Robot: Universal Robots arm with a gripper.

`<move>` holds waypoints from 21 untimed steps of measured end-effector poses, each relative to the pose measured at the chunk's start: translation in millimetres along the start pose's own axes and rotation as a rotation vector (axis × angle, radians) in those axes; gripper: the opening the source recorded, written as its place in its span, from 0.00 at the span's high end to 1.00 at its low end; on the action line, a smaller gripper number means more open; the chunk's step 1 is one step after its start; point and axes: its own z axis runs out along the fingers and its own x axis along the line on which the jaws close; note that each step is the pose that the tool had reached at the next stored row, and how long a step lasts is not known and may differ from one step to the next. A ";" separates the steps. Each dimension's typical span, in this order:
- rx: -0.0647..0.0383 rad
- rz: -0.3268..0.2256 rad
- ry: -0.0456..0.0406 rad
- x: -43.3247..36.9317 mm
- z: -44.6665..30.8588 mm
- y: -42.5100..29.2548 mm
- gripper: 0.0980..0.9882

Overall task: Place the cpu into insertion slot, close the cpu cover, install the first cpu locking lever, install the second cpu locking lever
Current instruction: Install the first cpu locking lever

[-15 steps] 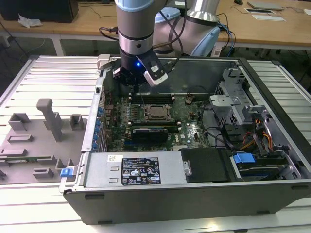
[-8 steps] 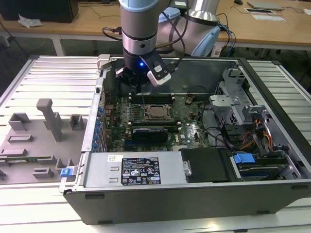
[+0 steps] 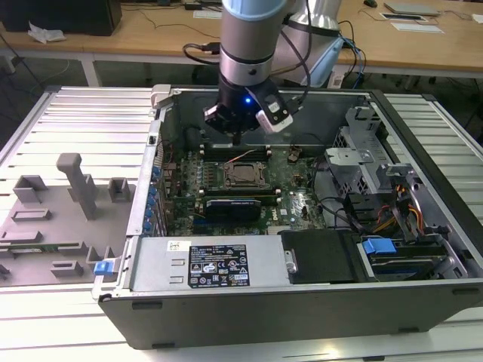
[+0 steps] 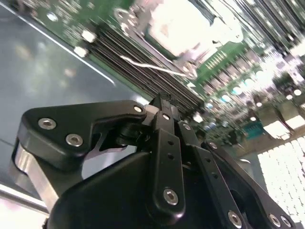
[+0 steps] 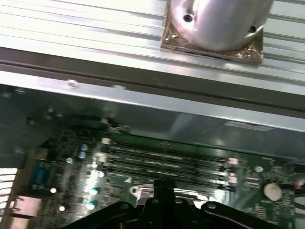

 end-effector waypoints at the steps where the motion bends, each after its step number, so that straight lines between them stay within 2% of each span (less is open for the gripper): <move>1: 0.000 0.000 0.0001 -1.1 -0.1 -0.2 0.99; 2: 0.001 0.000 -0.0003 -1.3 0.2 -0.3 0.99; 4: 0.004 -0.005 -0.0174 -1.3 0.9 -0.5 0.99; 5: 0.005 -0.007 -0.0268 -1.3 1.1 -0.5 0.99; 7: 0.010 -0.017 -0.0594 -0.1 2.1 -0.6 0.99; 9: 0.013 -0.022 -0.0778 1.8 4.2 -0.9 0.99; 10: 0.014 -0.023 -0.0834 2.6 6.3 -1.5 0.99; 15: 0.016 -0.019 -0.0865 2.8 9.7 -2.4 0.99; 21: 0.026 0.015 -0.0944 2.9 13.6 -3.3 0.99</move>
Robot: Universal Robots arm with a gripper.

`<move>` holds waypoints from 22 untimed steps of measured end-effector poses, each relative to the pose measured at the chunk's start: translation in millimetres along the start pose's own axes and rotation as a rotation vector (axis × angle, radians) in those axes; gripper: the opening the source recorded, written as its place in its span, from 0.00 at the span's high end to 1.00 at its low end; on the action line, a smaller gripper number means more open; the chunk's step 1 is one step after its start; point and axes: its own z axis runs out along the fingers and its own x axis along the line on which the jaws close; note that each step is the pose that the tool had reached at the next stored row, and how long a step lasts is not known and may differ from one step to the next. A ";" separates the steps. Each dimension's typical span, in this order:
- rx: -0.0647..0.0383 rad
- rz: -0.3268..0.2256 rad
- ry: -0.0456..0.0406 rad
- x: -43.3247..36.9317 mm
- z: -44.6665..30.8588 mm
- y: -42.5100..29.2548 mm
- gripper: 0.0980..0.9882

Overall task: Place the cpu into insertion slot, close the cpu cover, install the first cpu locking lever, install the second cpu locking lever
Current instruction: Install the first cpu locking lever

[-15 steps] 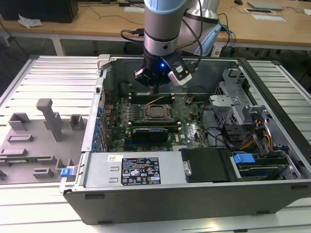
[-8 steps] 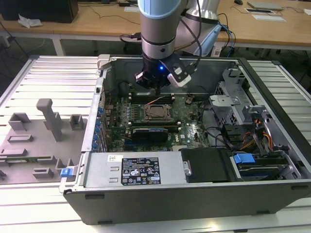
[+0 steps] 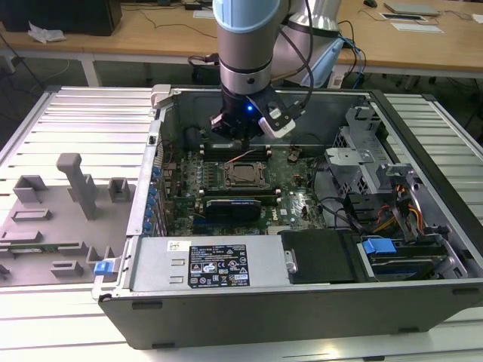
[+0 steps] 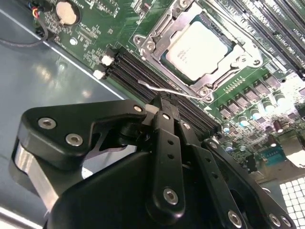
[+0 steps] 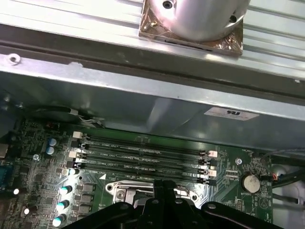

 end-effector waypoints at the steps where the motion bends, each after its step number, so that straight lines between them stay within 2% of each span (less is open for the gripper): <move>1: 0.004 0.008 -0.0017 0.1 1.2 -0.3 0.99; 5: 0.017 0.028 -0.0056 0.6 5.3 -0.8 0.99; 10: 0.033 0.037 -0.0062 0.6 10.8 2.6 0.99; 11: 0.038 0.040 -0.0061 0.5 12.6 4.5 0.99; 13: 0.042 0.041 -0.0059 0.3 14.1 7.1 0.99; 15: 0.049 0.043 -0.0055 -0.5 17.7 14.0 0.99; 16: 0.053 0.044 -0.0051 -0.7 18.6 15.1 0.99; 19: 0.058 0.054 -0.0068 -1.0 22.1 15.6 0.99; 21: 0.061 0.077 -0.0121 -1.5 27.4 14.7 0.99; 22: 0.063 0.084 -0.0134 -1.5 27.6 14.7 0.99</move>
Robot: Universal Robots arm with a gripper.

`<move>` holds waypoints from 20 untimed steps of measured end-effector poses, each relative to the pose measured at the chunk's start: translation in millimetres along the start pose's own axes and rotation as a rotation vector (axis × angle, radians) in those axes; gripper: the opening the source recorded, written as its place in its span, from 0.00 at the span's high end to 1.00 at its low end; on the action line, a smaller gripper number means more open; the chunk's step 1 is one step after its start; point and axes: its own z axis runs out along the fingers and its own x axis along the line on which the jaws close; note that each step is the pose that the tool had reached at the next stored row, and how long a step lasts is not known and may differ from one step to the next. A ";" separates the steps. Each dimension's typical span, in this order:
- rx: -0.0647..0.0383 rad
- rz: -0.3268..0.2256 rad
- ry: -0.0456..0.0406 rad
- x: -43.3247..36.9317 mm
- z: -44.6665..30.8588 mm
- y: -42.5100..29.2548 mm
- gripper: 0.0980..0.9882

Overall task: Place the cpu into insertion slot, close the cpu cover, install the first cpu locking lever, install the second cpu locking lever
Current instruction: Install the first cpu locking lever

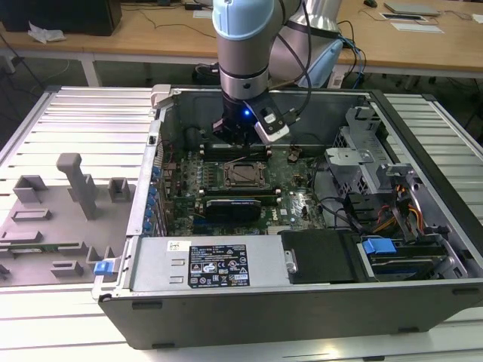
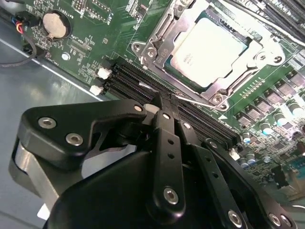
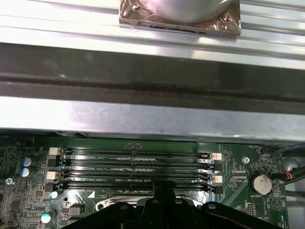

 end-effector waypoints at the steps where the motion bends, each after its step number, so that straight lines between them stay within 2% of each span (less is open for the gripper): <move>1: 0.000 0.000 -0.0001 0.0 0.0 0.0 0.99; 4: 0.000 0.007 -0.0019 0.0 0.7 0.0 0.99; 5: 0.004 0.033 -0.0067 0.2 1.3 -0.2 0.99; 9: 0.010 0.083 -0.0166 0.3 3.1 -0.6 0.99; 20: 0.023 0.166 -0.0346 1.1 8.5 1.9 0.99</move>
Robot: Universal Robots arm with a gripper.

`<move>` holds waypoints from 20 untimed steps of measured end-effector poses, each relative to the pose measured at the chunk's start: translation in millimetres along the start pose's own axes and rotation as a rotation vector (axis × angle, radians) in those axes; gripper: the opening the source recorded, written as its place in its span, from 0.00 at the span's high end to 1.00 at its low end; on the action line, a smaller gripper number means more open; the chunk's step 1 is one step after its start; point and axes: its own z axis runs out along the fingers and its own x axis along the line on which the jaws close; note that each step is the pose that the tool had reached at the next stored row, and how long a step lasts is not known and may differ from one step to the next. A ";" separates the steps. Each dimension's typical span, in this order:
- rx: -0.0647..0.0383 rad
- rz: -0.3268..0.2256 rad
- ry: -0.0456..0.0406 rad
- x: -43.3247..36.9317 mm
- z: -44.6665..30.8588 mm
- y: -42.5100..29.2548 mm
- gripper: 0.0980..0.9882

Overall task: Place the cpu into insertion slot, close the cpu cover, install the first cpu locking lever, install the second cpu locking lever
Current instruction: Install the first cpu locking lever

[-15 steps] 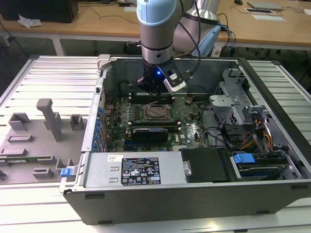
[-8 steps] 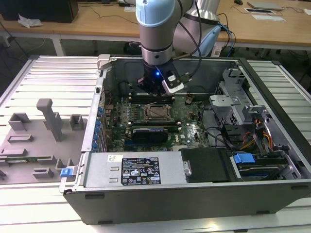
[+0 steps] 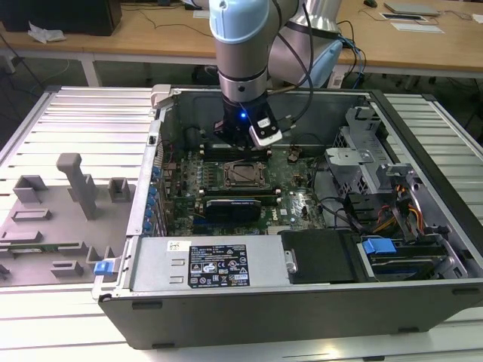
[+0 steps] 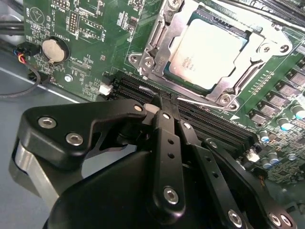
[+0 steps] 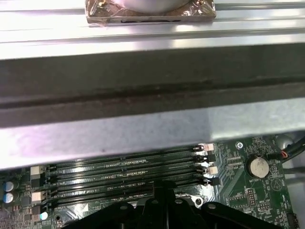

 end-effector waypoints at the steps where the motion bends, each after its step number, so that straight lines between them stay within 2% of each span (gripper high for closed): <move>1: 0.001 0.006 -0.0011 0.2 0.2 0.0 0.99; 10: 0.006 0.048 -0.0099 2.9 1.8 3.0 0.99; 12: 0.013 0.053 -0.0119 3.0 2.1 3.3 0.99; 13: 0.025 0.058 -0.0148 3.0 2.5 3.2 0.99; 15: 0.034 0.064 -0.0174 3.0 3.0 3.1 0.99; 18: 0.038 0.077 -0.0203 3.2 3.9 4.2 0.99; 20: 0.042 0.089 -0.0230 2.5 5.0 7.6 0.99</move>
